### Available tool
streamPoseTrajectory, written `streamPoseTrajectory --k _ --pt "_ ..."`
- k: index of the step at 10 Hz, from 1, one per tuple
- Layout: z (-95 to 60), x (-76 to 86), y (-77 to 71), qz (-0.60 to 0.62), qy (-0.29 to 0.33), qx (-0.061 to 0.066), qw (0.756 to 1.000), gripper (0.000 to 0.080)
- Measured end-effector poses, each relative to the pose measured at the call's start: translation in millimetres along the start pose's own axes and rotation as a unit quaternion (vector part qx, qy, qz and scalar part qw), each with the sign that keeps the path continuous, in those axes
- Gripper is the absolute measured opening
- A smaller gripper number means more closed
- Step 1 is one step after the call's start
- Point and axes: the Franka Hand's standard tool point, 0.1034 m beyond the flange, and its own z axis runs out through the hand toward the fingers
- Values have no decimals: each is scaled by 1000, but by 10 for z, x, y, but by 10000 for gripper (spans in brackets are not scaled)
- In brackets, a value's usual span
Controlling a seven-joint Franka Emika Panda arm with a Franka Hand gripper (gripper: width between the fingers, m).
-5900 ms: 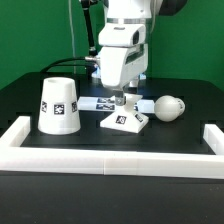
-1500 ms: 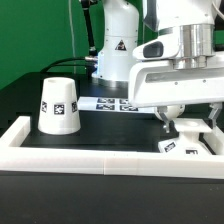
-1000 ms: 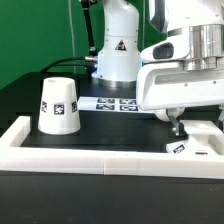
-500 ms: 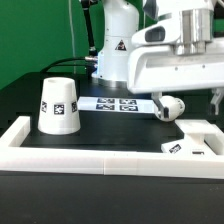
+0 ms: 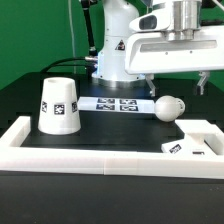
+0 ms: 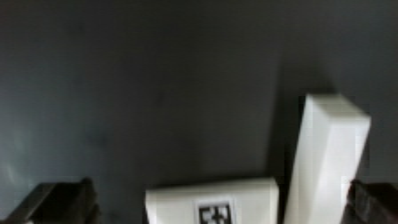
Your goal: Assemble lamp
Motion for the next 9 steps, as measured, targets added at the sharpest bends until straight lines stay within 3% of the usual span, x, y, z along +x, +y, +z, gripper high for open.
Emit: streamPoseTrajectory --k 1,5,7,9 --pt "14 -58 -43 -2 6 -1 1000 699" --pt "15 -35 -43 1 6 0 1000 699" --pt "-24 -9 48 70 -7 2 998 699" --pt "-4 -270 147 162 -23 0 987 699"
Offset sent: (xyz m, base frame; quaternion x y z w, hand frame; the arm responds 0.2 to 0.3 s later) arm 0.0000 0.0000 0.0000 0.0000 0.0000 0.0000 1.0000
